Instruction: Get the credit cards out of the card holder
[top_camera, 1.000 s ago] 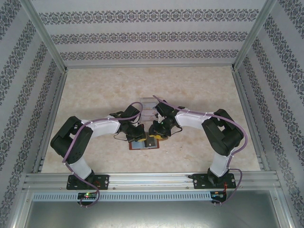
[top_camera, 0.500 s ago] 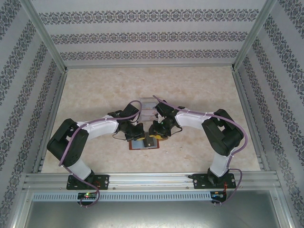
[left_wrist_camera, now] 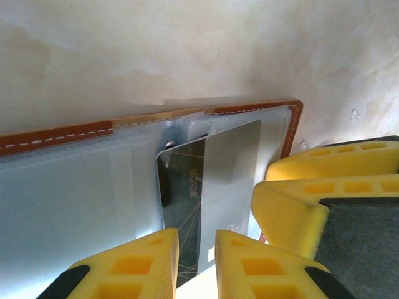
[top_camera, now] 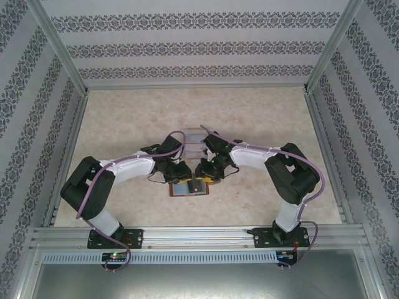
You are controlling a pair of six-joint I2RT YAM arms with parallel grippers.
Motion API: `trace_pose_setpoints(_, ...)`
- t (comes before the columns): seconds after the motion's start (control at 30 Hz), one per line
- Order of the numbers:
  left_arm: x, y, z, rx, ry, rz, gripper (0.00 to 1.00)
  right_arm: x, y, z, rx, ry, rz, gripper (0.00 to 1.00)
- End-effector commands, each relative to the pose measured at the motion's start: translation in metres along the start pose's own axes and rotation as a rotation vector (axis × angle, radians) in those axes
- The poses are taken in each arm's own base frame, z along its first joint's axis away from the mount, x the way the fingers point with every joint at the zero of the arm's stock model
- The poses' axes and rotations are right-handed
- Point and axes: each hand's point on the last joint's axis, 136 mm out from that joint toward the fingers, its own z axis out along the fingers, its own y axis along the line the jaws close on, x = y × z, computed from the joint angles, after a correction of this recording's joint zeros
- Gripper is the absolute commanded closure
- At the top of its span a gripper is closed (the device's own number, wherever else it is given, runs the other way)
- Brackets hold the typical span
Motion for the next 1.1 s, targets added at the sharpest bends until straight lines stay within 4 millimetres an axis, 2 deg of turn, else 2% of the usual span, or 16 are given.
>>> trace_pose_setpoints(0.0,0.005,0.007,0.009,-0.016,0.014,-0.016,0.77,0.006,-0.014,0.002,0.077,0.009,0.006,0.64)
trace_pose_setpoints(0.5,0.006,0.007,0.023,0.027,0.033,-0.038,0.77,0.007,-0.016,0.006,0.081,0.021,0.007,0.65)
trace_pose_setpoints(0.67,0.005,0.006,0.022,0.033,0.027,-0.036,0.82,0.009,-0.016,0.008,0.082,0.028,0.005,0.69)
trace_pose_setpoints(1.07,0.005,0.005,0.013,0.023,0.012,-0.022,0.93,0.01,-0.017,0.009,0.087,0.032,0.007,0.71)
